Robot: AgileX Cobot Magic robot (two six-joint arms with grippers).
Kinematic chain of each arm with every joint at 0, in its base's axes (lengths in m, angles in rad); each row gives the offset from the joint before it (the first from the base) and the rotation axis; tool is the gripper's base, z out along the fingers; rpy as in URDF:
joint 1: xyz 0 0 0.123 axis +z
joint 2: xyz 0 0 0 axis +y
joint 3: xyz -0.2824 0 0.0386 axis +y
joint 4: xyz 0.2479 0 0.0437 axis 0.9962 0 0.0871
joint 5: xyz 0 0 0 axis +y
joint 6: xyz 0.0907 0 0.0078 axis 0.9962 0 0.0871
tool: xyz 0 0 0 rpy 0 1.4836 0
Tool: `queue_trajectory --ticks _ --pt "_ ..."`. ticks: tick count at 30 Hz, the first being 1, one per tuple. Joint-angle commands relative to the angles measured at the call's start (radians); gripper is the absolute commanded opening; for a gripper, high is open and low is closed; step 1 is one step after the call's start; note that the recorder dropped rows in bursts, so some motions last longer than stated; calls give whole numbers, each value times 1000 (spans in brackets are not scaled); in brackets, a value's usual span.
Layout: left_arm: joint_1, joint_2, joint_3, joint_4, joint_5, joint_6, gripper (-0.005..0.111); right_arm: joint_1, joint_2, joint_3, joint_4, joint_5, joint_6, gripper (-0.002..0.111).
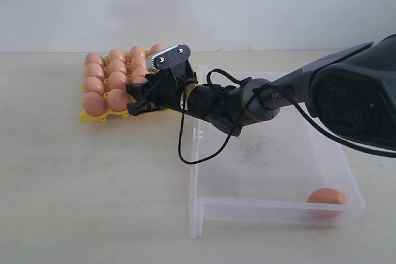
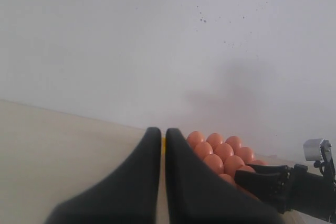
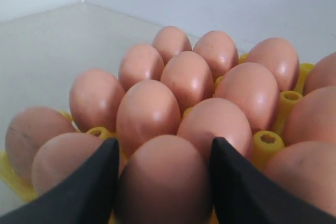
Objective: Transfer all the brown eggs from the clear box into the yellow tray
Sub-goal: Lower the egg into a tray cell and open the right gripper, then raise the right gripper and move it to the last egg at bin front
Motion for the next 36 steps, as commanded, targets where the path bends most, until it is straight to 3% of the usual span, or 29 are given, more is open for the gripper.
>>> queue_trajectory --ticks 1,13,18,20,21,22,24,27,29,30,31,33,36 --pt "-4 -3 -3 -3 0 9 4 0 2 -2 17 24 24 58" --pt "-4 -3 -3 -3 0 9 4 0 -92 -2 54 42 30 59" --pt "-4 -3 -3 -3 0 9 4 0 -190 -2 37 225 114 58" --pt "-4 -3 -3 -3 0 9 4 0 -260 -2 -89 387 145 33" --pt "-4 -3 -3 -3 0 9 4 6 -316 -2 -196 525 144 0" --pt "-4 -3 -3 -3 0 9 4 10 -344 -2 -223 604 140 1" --pt "-4 -3 -3 -3 0 9 4 15 -431 -2 -265 861 30 0" --pt "-4 -3 -3 -3 0 9 4 11 -525 -2 -434 1397 -178 0" --pt "-4 -3 -3 -3 0 9 4 -12 -540 -2 -413 1655 -326 0" --pt "-4 -3 -3 -3 0 9 4 -21 -542 -2 -354 1723 -421 0" --pt "-4 -3 -3 -3 0 9 4 -47 -545 -2 -162 1850 -707 0" --pt "-4 -3 -3 -3 0 9 4 -90 -556 23 213 1906 -1092 0" --pt "-4 -3 -3 -3 0 9 4 -99 -588 85 386 1906 -1199 0"
